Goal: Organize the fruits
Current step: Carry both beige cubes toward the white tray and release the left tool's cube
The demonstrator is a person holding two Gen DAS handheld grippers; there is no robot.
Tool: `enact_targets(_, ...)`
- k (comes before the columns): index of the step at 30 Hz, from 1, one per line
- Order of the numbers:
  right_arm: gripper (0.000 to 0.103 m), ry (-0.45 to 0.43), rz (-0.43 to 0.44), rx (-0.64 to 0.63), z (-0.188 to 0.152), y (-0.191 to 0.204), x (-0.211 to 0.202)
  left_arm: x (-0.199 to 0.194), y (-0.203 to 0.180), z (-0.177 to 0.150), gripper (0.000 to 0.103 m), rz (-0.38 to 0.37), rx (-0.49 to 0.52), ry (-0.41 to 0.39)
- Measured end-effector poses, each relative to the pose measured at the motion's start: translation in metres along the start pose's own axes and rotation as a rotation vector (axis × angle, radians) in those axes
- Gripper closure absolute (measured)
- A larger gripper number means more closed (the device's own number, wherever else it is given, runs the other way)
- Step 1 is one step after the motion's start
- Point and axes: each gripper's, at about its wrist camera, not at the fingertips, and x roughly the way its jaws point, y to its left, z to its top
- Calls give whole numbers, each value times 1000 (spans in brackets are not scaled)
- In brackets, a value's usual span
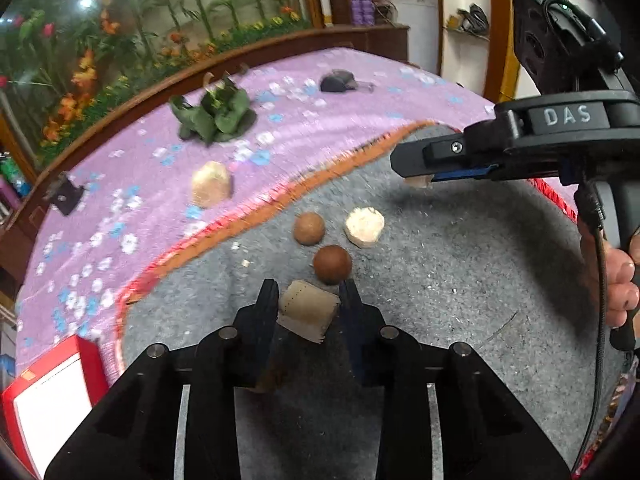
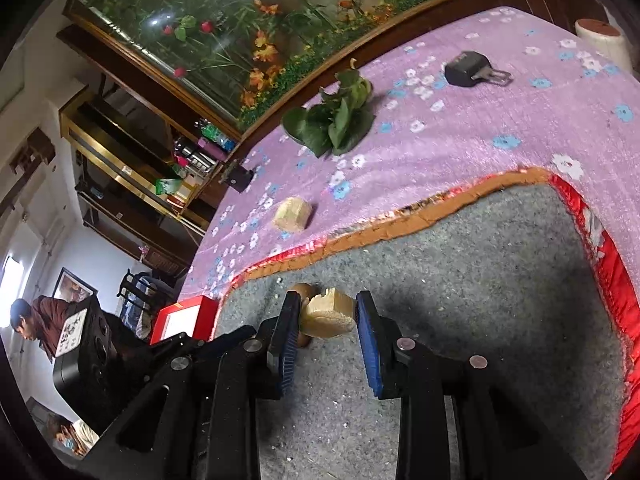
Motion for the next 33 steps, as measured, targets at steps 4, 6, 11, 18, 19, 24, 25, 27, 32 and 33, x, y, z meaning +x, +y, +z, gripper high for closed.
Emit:
enact_targets(4, 74, -37, 20, -55, -1, 11, -4, -29, 1, -4, 75, 22, -42, -90)
enact_targets(6, 74, -50, 17, -83, -2, 16, -4, -48, 3, -10, 75, 50, -63, -134)
enact_targets(11, 74, -46, -22, -138, -8, 26, 2, -88, 11, -29, 75, 98, -152, -214)
enact_targets(18, 74, -34, -20, -213, -24, 55, 10, -120, 32, -58, 75, 180, -269, -235)
enact_targets(19, 74, -27, -4, -227, -28, 65, 11, -123, 37, -62, 75, 194, -284, -235)
enact_targets(24, 74, 31, 81, -310, -47, 124, 27, -137, 62, -83, 74, 281, -341, -232)
enact_targets(25, 74, 42, 96, -330, -51, 137, 32, -140, 70, -89, 74, 299, -357, -234)
enact_targets(27, 75, 63, 117, -373, -61, 162, 44, -147, 83, -100, 74, 341, -386, -235)
enact_targets(32, 75, 133, 156, -441, -91, 210, 77, -159, 108, -126, 74, 435, -434, -228)
enact_targets(33, 75, 148, 162, -455, -97, 218, 84, -160, 115, -132, 74, 450, -444, -224)
